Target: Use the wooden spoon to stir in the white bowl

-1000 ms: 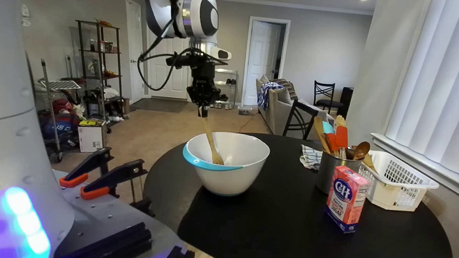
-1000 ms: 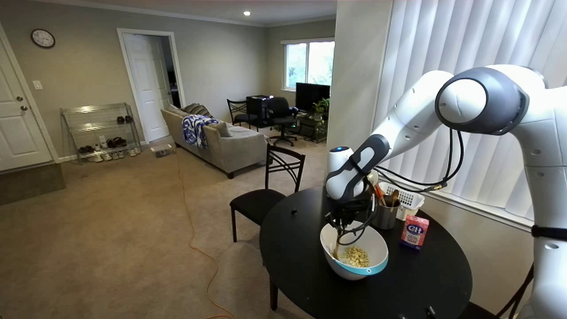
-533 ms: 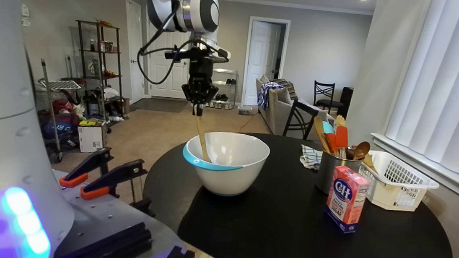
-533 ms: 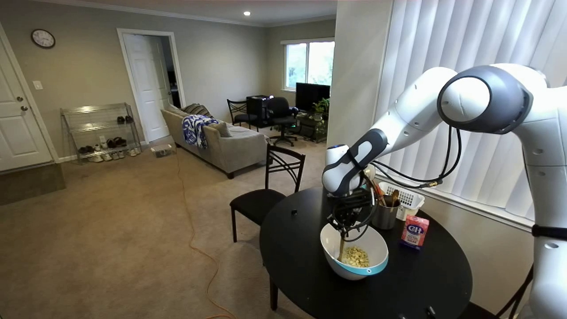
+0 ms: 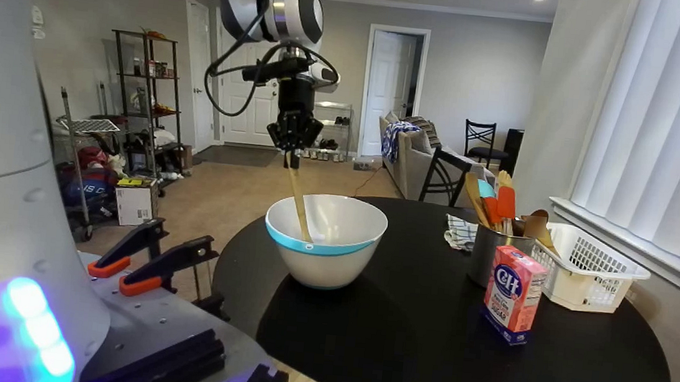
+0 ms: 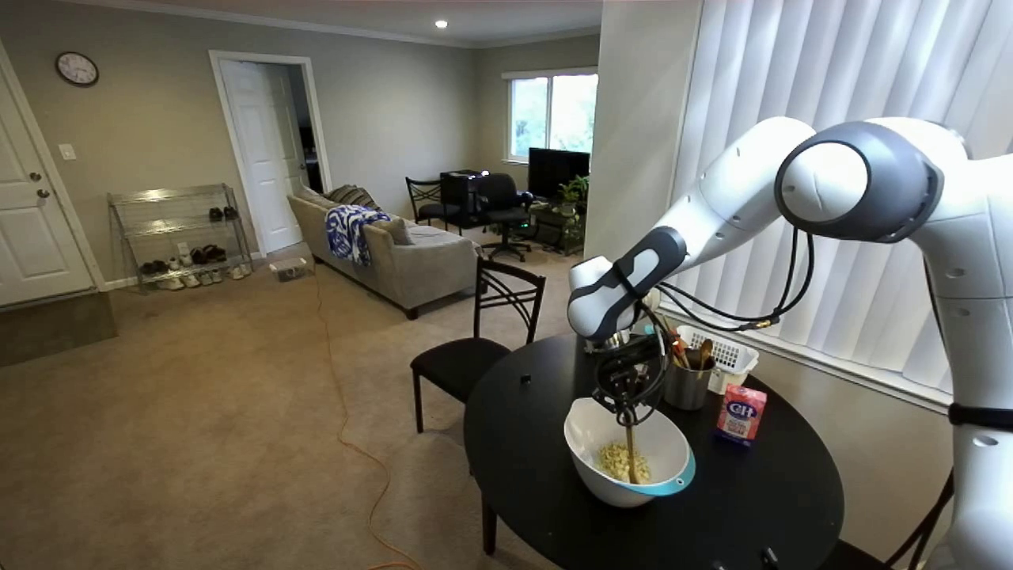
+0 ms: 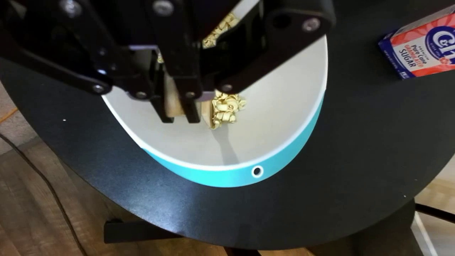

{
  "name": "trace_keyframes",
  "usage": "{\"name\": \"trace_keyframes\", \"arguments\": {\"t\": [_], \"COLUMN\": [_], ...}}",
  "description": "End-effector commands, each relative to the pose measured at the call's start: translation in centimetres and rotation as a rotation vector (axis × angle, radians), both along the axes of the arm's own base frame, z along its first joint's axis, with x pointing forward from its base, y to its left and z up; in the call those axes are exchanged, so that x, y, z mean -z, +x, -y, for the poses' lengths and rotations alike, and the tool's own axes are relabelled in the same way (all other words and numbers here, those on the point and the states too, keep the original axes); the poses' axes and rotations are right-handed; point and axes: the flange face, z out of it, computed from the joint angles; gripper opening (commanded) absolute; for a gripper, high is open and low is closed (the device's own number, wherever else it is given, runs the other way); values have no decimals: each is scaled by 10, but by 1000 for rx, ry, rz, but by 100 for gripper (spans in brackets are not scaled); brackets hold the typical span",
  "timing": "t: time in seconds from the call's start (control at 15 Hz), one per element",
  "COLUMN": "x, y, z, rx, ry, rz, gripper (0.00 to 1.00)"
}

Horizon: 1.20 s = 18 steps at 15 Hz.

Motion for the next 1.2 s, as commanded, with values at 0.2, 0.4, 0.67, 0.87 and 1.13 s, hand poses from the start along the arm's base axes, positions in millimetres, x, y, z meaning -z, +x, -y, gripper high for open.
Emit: {"name": "trace_keyframes", "arguments": {"t": [0.2,0.4,0.67,0.87,1.13], "x": [8,14,23,35,61], "y": [-6,-9,-3,1,6], "z": [-19,-24,-26,-26,-21], "rx": [-7,-2,20,53,108], "ry": [-160,-223,-260,-238,-195], "rz": [39,71,139,178,254], "gripper": [4,4,4,4,4]}}
